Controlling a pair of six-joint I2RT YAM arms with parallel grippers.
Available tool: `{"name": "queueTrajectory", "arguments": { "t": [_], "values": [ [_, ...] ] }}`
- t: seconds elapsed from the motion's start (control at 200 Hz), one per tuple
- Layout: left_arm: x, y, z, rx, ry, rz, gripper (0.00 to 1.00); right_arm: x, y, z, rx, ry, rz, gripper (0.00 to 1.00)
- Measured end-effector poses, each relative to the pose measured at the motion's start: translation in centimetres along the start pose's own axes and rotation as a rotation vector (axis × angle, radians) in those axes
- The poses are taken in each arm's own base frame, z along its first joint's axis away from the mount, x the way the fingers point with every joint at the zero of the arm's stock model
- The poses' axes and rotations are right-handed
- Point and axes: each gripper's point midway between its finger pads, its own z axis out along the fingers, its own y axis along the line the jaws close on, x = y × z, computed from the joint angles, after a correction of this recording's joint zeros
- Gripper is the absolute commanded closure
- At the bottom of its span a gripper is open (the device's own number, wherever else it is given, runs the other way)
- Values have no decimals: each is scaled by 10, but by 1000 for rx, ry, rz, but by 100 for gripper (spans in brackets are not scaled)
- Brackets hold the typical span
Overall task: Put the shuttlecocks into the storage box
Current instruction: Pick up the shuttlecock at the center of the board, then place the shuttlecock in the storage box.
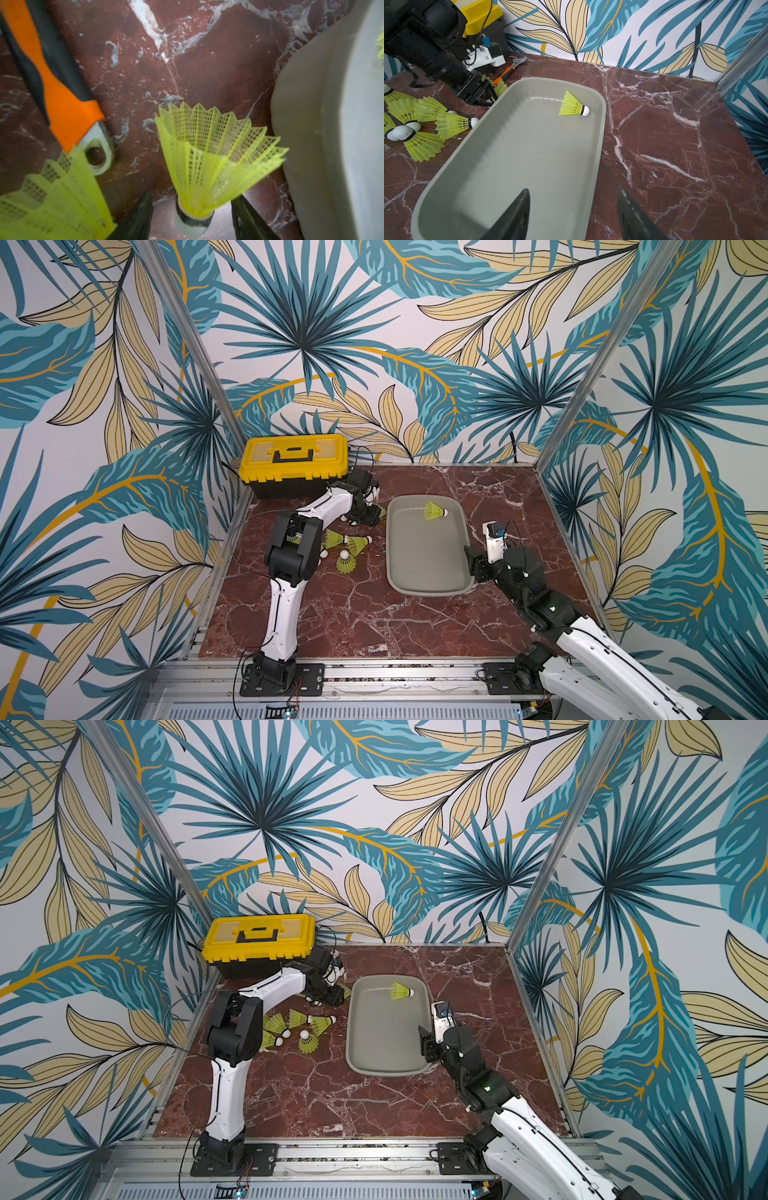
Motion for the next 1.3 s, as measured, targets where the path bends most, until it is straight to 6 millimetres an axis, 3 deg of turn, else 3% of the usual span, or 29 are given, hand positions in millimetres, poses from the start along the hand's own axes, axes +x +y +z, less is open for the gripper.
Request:
{"name": "queueTrajectory", "arguments": {
  "t": [0.08,0.29,0.386,0.581,0.681,0.891,0.997,1.302],
  "values": [
    [-4,0,1,1,-5,-1,45,0,0,0,1,1,0,34],
    [-4,1,0,1,3,-24,73,1,0,1,0,3,0,34],
    [-4,0,0,13,3,-34,78,2,0,1,0,7,1,34],
    [-9,-8,-6,56,-17,-86,79,2,2,2,-8,11,1,34],
    [-14,-16,-26,88,-64,-126,79,4,5,3,-24,17,0,34],
    [-27,-37,-102,170,-243,-224,79,9,18,9,-89,45,-5,34],
    [-26,-48,-131,234,-316,-289,79,10,29,15,-140,53,-4,34],
    [-5,-76,-163,412,-379,-505,79,9,69,40,-318,51,16,35]
  ]
}}
